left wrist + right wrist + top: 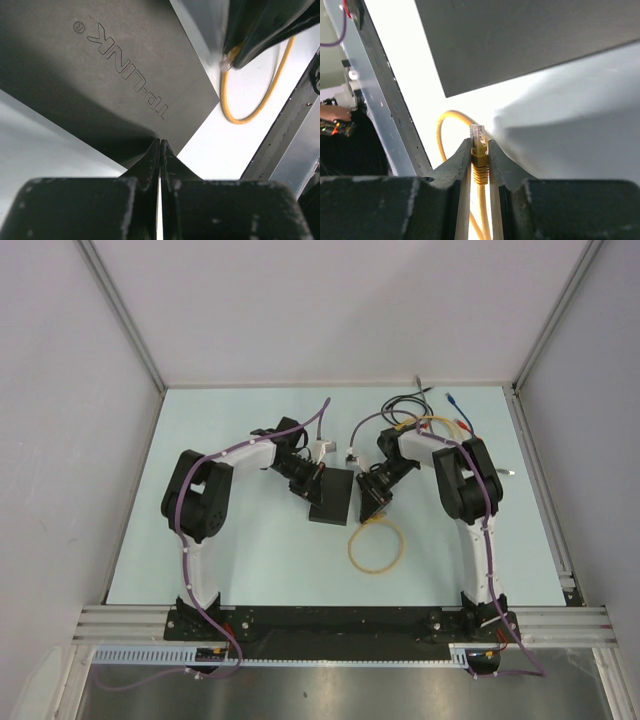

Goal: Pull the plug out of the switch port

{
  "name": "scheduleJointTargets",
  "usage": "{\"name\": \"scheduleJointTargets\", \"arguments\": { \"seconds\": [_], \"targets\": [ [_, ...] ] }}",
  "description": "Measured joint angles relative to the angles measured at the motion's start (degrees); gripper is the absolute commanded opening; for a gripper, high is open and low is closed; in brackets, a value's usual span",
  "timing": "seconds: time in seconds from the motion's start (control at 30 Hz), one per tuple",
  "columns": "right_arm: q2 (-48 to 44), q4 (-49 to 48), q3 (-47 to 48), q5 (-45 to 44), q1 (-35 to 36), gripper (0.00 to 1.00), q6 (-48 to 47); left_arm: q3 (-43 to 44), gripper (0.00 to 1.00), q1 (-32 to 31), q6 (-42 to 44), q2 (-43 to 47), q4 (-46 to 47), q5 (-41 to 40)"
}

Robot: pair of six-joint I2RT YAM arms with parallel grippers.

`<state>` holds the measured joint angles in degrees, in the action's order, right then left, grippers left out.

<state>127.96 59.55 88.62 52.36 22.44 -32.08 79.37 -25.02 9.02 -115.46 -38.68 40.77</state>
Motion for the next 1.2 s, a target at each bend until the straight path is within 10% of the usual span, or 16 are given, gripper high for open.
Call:
{"name": "scheduleJointTargets", "arguments": {
  "seconds": [0.37,0.67,0.7,0.73,0.8,1.2],
  "targets": [
    [-2.9,9.6,35.5,4.4,-16.3,0.0,-3.3,-1.4,0.0,-0.1,0.6,1.7,0.3,-1.6],
    [-3.8,-5.3,47.9,6.5,-31.5,0.05,16.0,-1.6,0.01,-0.1,0.5,2.0,0.3,-1.8],
    [-3.5,-6.3,47.3,5.6,-31.3,0.16,17.4,-1.5,0.02,-0.1,0.5,2.0,0.3,-1.8],
    [-3.0,-7.1,46.7,4.5,-30.9,0.56,18.6,-1.4,0.04,-0.1,0.6,1.9,0.2,-2.0],
    [-2.1,-8.6,44.6,0.7,-29.5,0.99,20.7,-1.1,0.11,-0.1,0.6,1.9,0.2,-2.4],
    [1.1,-11.7,38.6,-25.1,-20.5,1.0,26.1,-1.0,0.7,-0.1,0.7,4.3,1.4,-8.7]
  ]
}}
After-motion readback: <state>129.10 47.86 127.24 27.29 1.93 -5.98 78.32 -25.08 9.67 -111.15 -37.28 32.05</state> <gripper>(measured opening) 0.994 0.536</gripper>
